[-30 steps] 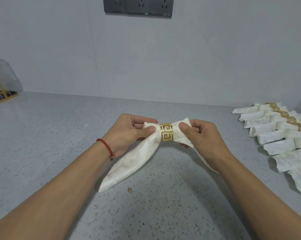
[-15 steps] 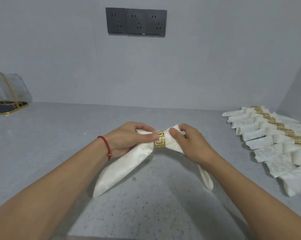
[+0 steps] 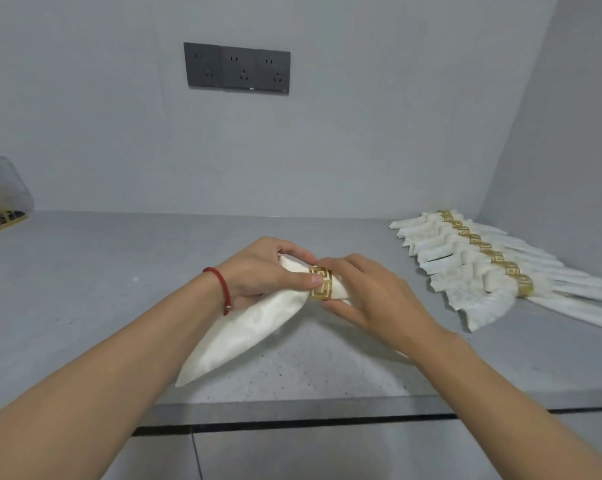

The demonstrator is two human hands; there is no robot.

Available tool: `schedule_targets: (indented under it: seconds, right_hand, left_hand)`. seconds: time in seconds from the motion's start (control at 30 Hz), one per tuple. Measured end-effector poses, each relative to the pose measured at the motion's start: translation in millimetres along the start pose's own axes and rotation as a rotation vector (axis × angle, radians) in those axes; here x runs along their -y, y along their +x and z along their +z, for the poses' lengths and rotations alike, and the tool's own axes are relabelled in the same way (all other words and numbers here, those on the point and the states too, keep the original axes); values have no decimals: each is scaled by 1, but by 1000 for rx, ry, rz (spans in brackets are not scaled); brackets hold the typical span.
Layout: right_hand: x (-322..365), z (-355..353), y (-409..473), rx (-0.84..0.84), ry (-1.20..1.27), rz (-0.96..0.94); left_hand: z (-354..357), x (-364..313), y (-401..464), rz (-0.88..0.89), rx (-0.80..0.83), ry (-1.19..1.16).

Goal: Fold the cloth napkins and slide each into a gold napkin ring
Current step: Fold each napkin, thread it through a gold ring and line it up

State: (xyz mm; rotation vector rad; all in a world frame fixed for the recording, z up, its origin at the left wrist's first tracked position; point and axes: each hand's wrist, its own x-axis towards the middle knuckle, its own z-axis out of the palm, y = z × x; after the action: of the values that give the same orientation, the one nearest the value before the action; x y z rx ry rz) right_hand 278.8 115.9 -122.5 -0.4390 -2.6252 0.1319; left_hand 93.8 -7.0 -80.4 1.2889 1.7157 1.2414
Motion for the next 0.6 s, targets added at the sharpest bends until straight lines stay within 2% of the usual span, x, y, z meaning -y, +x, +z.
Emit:
schedule_targets:
  seconds: [0.1,0.2,0.3,0.6]
  right_hand:
    - [-10,-16,-9,-24,61,34]
    - [-24,-35,-27,-8,21,45]
    - [-48,-59,-51,30,-50,132]
    - [-153,-112,-138,49,-209,518]
  left_hand:
    - [13,-3,1,-25,63,-41]
    - [31,-7,9,-65,155,-158]
    - [64,-14,22,-99,206,-226]
    - [235,-37,82,-145,118,-304]
